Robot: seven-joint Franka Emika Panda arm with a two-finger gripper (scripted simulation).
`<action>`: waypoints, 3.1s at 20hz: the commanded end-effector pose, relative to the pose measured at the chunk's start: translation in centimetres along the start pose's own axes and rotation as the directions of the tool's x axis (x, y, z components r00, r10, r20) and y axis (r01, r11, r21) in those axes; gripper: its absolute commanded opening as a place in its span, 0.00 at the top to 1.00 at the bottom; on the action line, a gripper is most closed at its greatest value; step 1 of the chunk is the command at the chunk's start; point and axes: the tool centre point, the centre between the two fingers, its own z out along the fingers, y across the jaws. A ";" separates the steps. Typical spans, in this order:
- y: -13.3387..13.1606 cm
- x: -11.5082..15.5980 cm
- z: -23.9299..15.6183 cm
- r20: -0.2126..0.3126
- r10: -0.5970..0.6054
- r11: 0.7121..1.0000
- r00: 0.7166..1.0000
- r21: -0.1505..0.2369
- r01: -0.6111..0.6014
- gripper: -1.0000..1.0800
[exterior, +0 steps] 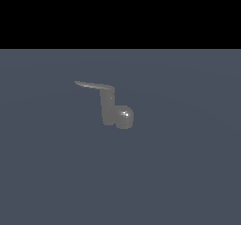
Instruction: Turn on the faucet by rotating a designated handle.
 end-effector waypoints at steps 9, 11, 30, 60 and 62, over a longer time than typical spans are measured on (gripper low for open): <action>-0.8 0.4 0.8 -0.001 0.033 0.999 0.999 0.000 -0.033 1.00; -1.2 0.6 1.2 -0.001 0.051 0.999 0.999 0.000 -0.051 1.00; -8.3 6.1 9.3 -0.007 0.383 0.924 0.924 0.003 -0.383 1.00; -14.7 20.3 22.8 -0.015 0.825 0.565 0.565 0.012 -0.825 1.00; -14.8 21.3 23.6 -0.016 0.845 0.534 0.534 0.012 -0.845 1.00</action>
